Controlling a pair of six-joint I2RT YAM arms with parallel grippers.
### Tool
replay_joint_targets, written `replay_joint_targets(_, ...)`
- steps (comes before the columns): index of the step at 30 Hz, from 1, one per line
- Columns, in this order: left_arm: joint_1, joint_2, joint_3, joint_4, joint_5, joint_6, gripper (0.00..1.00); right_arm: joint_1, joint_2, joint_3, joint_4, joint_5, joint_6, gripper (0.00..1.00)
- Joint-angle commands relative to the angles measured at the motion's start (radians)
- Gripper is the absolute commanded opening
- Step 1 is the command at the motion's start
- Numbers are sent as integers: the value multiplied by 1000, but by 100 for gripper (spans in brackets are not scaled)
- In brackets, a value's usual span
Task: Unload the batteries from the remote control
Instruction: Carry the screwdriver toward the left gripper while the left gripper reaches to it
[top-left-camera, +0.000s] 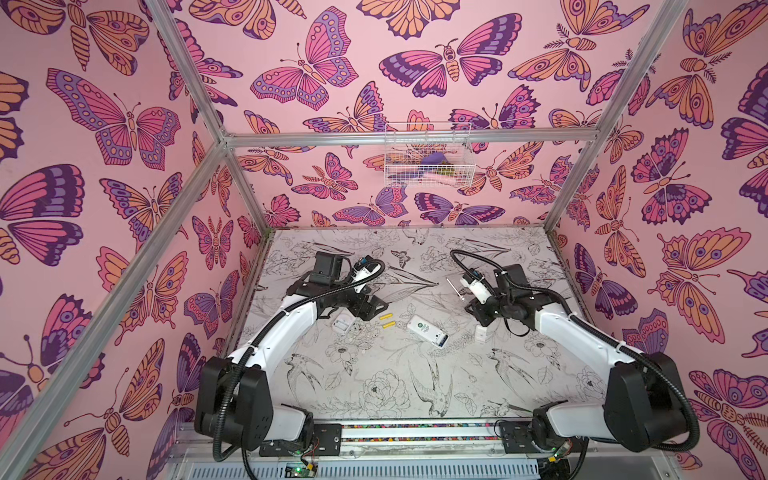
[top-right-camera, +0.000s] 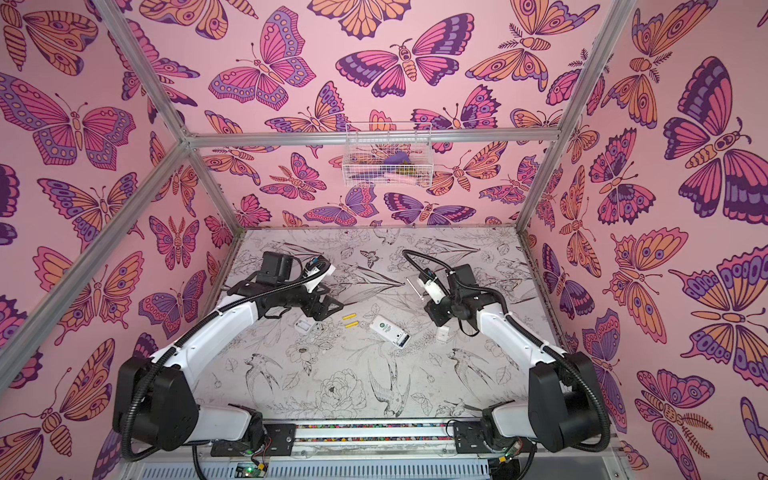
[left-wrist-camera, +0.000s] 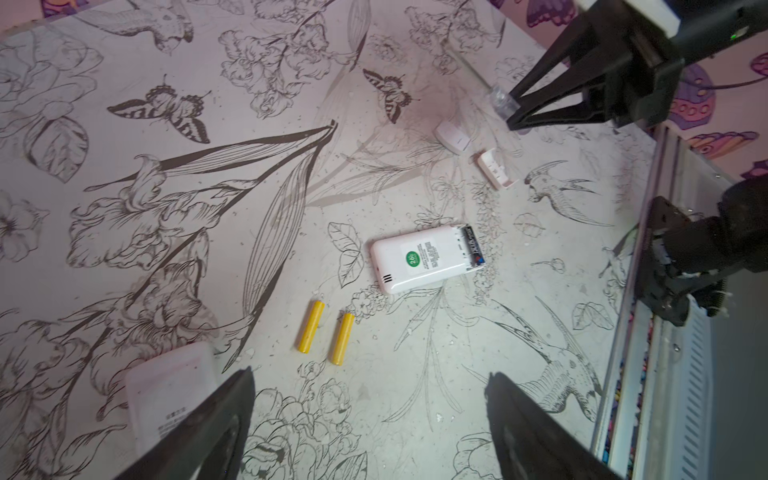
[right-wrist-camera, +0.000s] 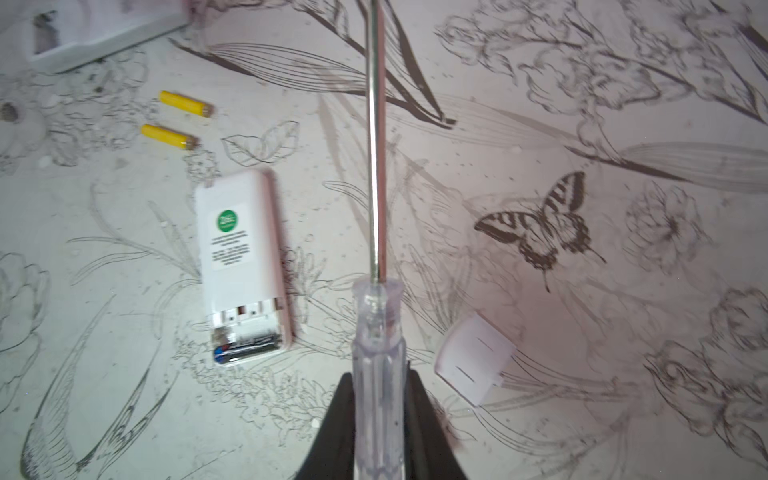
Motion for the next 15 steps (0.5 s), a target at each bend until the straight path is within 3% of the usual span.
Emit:
replay_joint_targets(1,8,-10,20,-48,169,26,84,49,-31,-21,64,-147,-68,0)
replay_joint_targets(3,8,-6,35,-84,204,50,82,80,-25,-12,29,-255,-105,0)
replay_joint_targets(7,6,4,25,-92,274,86,78,156,14,15,-39,-365,-149,0)
replay_joint_targets(15,-14,14,-7,-113,352,166,68,273,106,54,6,-398,-110,0)
